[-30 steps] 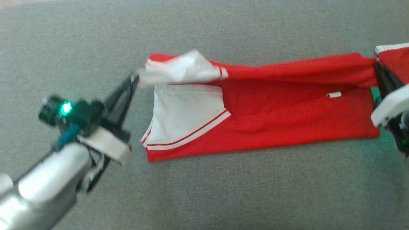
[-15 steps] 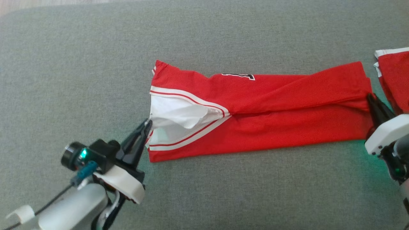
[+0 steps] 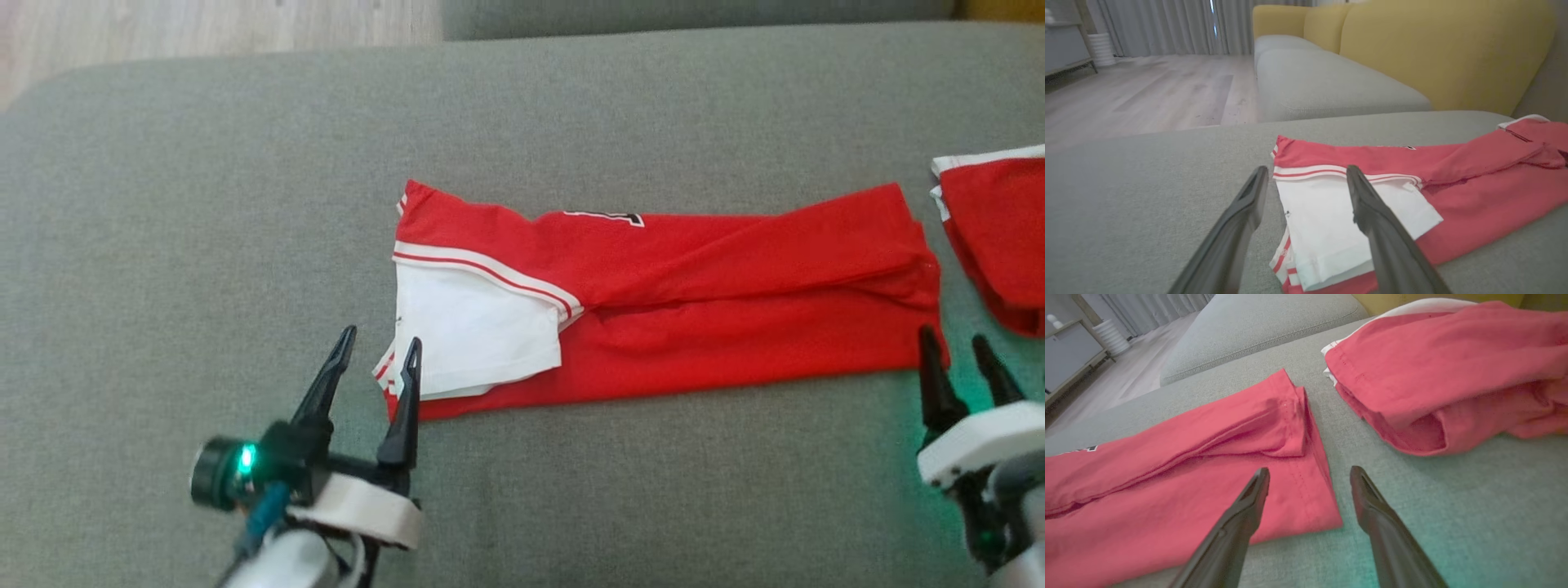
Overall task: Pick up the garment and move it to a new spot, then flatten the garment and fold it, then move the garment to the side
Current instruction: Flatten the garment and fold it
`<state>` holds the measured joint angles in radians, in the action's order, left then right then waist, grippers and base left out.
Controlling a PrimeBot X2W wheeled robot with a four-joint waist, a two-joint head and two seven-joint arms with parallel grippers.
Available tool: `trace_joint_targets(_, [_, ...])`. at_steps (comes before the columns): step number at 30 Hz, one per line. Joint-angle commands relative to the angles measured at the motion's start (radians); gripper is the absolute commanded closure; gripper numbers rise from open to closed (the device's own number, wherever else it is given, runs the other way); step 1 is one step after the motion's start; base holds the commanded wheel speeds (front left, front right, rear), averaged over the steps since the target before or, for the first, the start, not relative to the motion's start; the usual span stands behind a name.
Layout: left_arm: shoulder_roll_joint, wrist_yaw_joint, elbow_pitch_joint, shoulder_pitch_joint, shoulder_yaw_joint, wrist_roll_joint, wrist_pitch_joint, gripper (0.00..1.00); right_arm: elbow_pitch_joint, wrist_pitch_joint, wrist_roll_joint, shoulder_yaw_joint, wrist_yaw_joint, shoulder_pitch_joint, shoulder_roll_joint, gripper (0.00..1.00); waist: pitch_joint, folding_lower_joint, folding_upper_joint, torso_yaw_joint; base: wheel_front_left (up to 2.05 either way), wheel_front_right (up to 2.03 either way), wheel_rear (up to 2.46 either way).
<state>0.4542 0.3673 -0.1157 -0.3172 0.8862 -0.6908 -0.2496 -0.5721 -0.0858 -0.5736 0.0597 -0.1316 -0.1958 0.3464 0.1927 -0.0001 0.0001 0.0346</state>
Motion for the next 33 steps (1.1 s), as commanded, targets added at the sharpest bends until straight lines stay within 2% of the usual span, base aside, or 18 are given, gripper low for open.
trace_joint_targets(1, [-0.021, 0.038, 0.059, 0.043, -0.103, 0.062, -0.012, 0.0, 0.046, -0.022, 0.02, -0.021, 0.001, 0.014, -0.017, 0.0, -0.019, 0.0001, -0.0001, 0.007, 0.0, 0.0, 0.0])
trace_joint_targets(4, [-0.083, 0.07, 0.105, 0.13, -0.176, 0.154, -0.012, 0.0, 0.053, -0.033, 0.045, -0.089, 0.001, 0.02, -0.061, 0.0, -0.033, 0.0001, -0.0001, 0.019, 0.0, 0.0, 0.0])
trace_joint_targets(8, [-0.164, 0.074, 0.148, 0.221, -0.233, 0.265, -0.012, 0.0, 0.024, -0.027, 0.086, -0.199, 0.001, -0.015, -0.115, 0.0, -0.044, 0.0001, -0.0001, 0.052, 0.0, 0.0, 0.0])
trace_joint_targets(13, [-0.225, 0.051, 0.171, 0.274, -0.26, 0.358, -0.012, 0.0, -0.035, 0.011, 0.152, -0.283, 0.001, -0.073, -0.134, 0.0, -0.044, 0.0001, -0.0001, 0.095, 0.0, 0.0, 0.0])
trace_joint_targets(20, [-0.286, 0.001, 0.179, 0.317, -0.305, 0.457, -0.012, 0.0, -0.191, 0.062, 0.281, -0.452, 0.001, -0.17, -0.138, 0.0, -0.029, 0.0001, -0.0001, 0.156, 0.0, 0.0, 0.0])
trace_joint_targets(25, [-0.313, -0.036, 0.169, 0.328, -0.339, 0.496, -0.012, 0.0, -0.288, 0.133, 0.305, -0.482, 0.001, -0.208, -0.166, 0.0, -0.024, 0.0001, -0.0001, 0.169, 0.0, 0.0, 0.0])
trace_joint_targets(26, [-0.318, -0.041, 0.167, 0.331, -0.346, 0.502, -0.012, 0.0, -0.3, 0.148, 0.295, -0.478, 0.001, -0.212, -0.175, 0.09, -0.024, 0.0001, -0.0001, 0.169, 0.0, 0.0, 0.0])
trace_joint_targets(27, [-0.322, -0.046, 0.166, 0.334, -0.354, 0.507, -0.012, 0.0, -0.306, 0.157, 0.283, -0.472, 0.001, -0.214, -0.182, 0.52, -0.026, 0.0001, -0.0001, 0.169, 0.0, 0.0, 0.0])
trace_joint_targets(28, [-0.331, -0.054, 0.162, 0.341, -0.369, 0.516, -0.012, 0.0, -0.306, 0.156, 0.265, -0.454, 0.001, -0.211, -0.188, 1.0, -0.032, 0.0001, -0.0001, 0.164, 0.0, 0.0, 0.0])
trace_joint_targets(33, [-0.345, -0.075, 0.153, 0.359, -0.397, 0.537, -0.012, 0.0, -0.269, 0.104, 0.23, -0.41, 0.001, -0.186, -0.17, 1.0, -0.055, 0.0001, -0.0001, 0.141, 0.0, 0.0, 0.0])
